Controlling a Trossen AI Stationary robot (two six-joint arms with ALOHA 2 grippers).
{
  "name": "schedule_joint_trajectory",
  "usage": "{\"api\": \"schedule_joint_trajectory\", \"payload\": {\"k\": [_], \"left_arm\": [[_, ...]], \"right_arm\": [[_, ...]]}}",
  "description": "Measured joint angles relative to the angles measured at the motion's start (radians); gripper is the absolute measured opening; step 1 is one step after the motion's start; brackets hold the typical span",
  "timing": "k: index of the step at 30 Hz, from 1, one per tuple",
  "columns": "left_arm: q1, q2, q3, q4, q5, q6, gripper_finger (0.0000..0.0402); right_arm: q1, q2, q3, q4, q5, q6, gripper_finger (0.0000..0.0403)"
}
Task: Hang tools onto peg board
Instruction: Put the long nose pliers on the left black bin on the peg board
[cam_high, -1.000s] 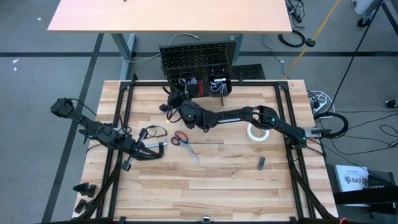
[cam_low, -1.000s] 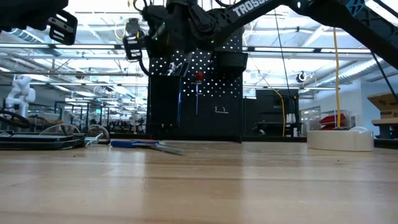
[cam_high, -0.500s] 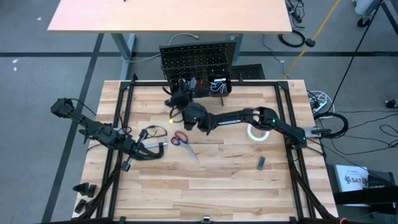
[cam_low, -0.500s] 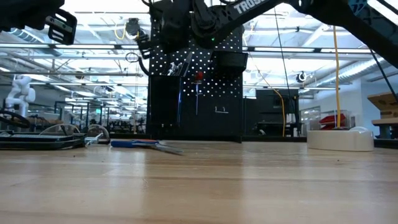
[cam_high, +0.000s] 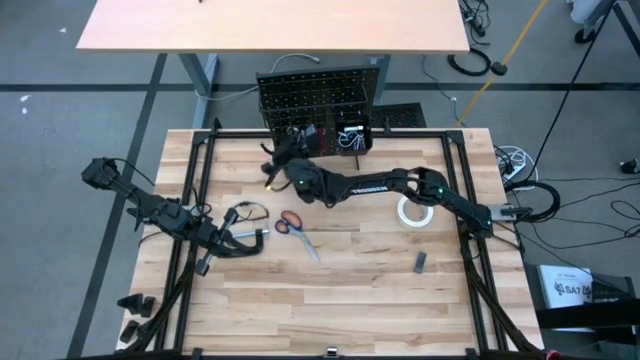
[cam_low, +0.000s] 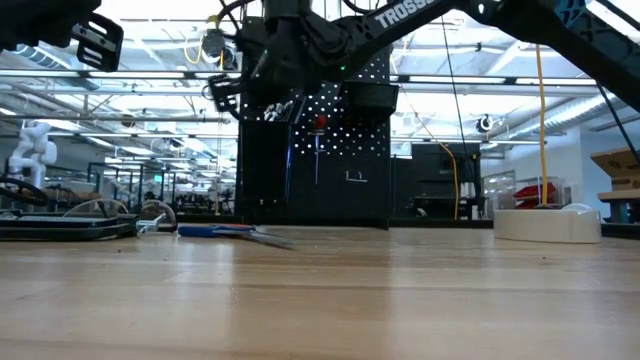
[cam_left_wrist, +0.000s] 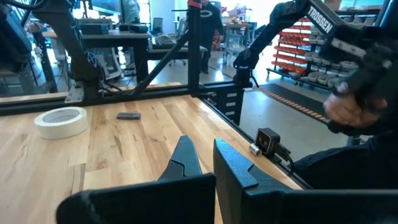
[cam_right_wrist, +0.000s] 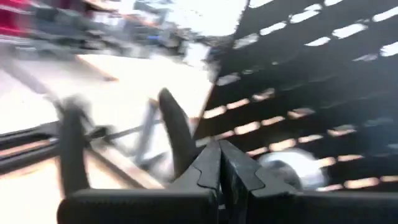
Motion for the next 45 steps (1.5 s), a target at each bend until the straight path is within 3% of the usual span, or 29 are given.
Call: {"api": "schedule_joint_trajectory", "payload": {"k": [2, 4, 11, 15, 18, 21, 23, 25, 26, 34, 45], "left_arm": [[0.000, 0.000, 0.000, 0.001, 0.000, 0.000, 0.0000], [0.000, 0.000, 0.000, 0.008, 0.000, -0.001, 0.0000], [0.000, 0.000, 0.000, 0.010, 0.000, 0.000, 0.0000], [0.000, 0.000, 0.000, 0.009, 0.000, 0.000, 0.0000], [0.000, 0.000, 0.000, 0.009, 0.000, 0.000, 0.0000], [0.000, 0.000, 0.000, 0.008, 0.002, -0.001, 0.0000], [0.000, 0.000, 0.000, 0.008, 0.005, -0.001, 0.0000], [0.000, 0.000, 0.000, 0.007, 0.006, -0.001, 0.0000], [0.000, 0.000, 0.000, 0.007, 0.006, -0.001, 0.0000], [0.000, 0.000, 0.000, 0.011, 0.008, -0.002, 0.0000], [0.000, 0.000, 0.000, 0.016, 0.008, 0.006, 0.0000]], "right_arm": [[0.002, 0.000, 0.000, -0.066, -0.094, 0.079, 0.0000], [0.002, 0.000, 0.000, -0.095, -0.121, 0.103, 0.0000], [0.023, -0.026, 0.000, -0.013, 0.058, -0.071, 0.0000], [0.053, -0.079, 0.000, -0.009, 0.090, -0.148, 0.0000], [0.082, -0.139, 0.000, -0.152, 0.074, -0.106, 0.0000], [0.111, -0.221, 0.000, -0.430, -0.080, 0.145, 0.0000], [0.102, -0.264, 0.001, -0.575, -0.325, 0.353, 0.0000], [0.064, -0.266, 0.002, -0.577, -0.547, 0.443, 0.0000], [0.053, -0.249, 0.002, -0.546, -0.584, 0.437, 0.0000], [0.056, -0.091, -0.001, -0.341, -0.564, 0.295, 0.0000], [0.024, -0.061, 0.000, -0.269, -0.439, 0.262, 0.0000]]}}
